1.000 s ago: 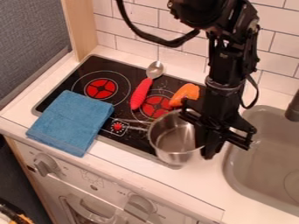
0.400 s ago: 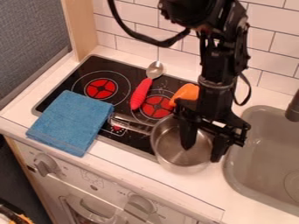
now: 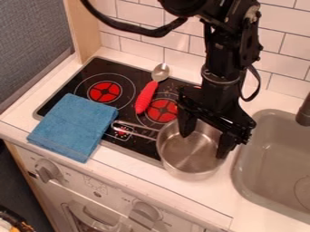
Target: Take the silver pot and put it on the lower rightside corner of the double induction cooker
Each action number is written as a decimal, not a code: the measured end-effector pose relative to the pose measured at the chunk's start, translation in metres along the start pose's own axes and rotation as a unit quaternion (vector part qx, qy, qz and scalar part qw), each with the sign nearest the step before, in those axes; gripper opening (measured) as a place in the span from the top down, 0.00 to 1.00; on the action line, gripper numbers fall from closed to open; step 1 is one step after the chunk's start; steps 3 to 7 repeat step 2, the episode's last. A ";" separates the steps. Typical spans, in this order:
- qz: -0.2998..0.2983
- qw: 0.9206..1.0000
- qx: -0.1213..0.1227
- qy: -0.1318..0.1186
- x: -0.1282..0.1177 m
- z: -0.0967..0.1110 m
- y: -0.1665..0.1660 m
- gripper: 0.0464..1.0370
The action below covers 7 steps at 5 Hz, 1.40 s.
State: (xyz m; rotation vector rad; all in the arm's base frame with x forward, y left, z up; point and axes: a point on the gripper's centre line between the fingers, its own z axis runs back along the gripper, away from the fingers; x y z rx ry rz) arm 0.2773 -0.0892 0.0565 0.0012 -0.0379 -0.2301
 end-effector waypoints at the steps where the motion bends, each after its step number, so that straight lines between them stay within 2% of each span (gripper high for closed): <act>1: 0.017 1.000 0.009 0.002 -0.002 -0.001 0.003 0.04; 2: 0.040 0.999 0.017 -0.003 -0.005 -0.003 0.006 0.04; 7: 0.040 0.999 0.017 -0.003 -0.005 -0.003 0.006 0.04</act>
